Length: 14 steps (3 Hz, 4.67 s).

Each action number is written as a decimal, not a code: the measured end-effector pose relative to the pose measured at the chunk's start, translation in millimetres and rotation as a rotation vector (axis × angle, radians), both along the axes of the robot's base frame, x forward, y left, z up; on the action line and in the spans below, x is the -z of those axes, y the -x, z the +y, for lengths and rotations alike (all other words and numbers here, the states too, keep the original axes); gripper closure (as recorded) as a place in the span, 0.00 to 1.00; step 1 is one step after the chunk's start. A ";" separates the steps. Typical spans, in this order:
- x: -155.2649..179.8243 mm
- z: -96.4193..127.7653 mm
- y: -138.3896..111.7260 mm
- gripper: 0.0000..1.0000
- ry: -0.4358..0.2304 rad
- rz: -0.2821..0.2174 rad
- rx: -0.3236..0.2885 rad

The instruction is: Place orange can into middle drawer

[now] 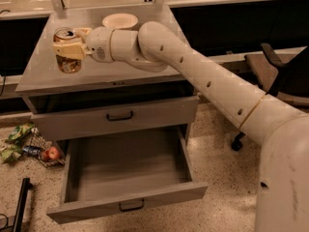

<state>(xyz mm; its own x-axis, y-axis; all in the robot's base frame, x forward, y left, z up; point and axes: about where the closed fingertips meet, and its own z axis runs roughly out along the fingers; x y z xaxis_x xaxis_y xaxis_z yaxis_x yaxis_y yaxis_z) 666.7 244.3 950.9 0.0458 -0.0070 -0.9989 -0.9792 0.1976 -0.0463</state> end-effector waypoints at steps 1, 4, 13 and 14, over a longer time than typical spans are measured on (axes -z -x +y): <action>1.4 4.6 36.5 1.00 -0.008 0.005 -0.057; 67.9 -6.3 124.8 1.00 0.022 0.135 -0.045; 333.6 -18.1 137.4 1.00 0.245 0.063 -0.134; 367.9 -25.4 122.7 1.00 0.274 -0.017 -0.148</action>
Offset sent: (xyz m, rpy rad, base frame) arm -0.1266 -0.0011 -0.0538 0.0020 0.1328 0.1102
